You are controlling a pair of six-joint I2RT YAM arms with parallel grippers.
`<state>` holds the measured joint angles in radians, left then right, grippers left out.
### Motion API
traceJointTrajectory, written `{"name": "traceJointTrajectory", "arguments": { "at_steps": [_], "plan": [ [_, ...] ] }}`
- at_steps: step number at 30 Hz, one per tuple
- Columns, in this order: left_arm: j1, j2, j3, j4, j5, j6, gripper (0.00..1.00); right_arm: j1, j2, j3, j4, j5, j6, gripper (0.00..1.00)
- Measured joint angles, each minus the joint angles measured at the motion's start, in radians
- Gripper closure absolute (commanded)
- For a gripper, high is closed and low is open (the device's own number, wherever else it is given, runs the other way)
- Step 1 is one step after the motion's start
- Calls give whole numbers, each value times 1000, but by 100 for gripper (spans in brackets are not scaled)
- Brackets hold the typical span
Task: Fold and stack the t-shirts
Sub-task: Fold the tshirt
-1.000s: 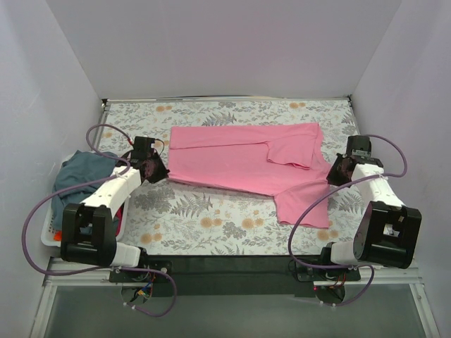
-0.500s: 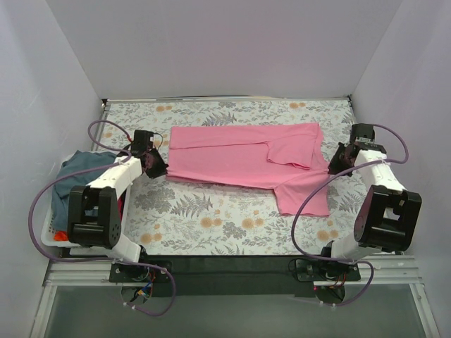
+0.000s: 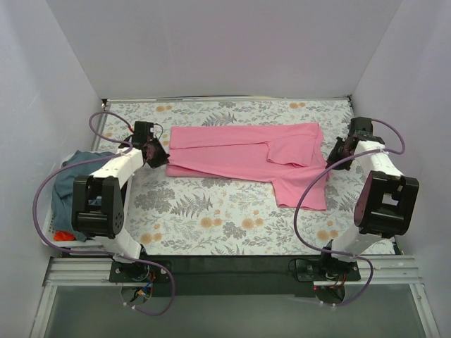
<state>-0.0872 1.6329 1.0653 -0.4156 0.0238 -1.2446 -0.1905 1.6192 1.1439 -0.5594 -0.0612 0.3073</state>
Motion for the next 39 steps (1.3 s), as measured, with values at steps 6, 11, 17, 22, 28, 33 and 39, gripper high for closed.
{"name": "traceJointTrajectory", "arguments": {
  "at_steps": [6, 11, 17, 22, 28, 33, 39],
  "plan": [
    [0, 39, 4, 13, 1, 3, 100, 0, 32, 12, 0, -4, 0, 99],
    [0, 78, 4, 32, 1, 2, 100, -6, 65, 13, 0, -5, 0, 99],
    [0, 123, 4, 55, 1, -1, 93, -6, 91, 14, 1, -1, 1, 82],
    [0, 127, 4, 62, -10, 12, 49, -6, 88, 14, 5, 0, -12, 59],
    [-11, 58, 4, 49, -48, 11, 22, -6, -37, -55, 13, 2, -23, 53],
    [-129, -107, -13, 34, -71, -8, 19, -6, -184, -209, 11, -9, -23, 52],
    [-388, -205, -81, 18, -24, -103, 19, -6, -219, -351, -13, -17, -23, 52]
  ]
}}
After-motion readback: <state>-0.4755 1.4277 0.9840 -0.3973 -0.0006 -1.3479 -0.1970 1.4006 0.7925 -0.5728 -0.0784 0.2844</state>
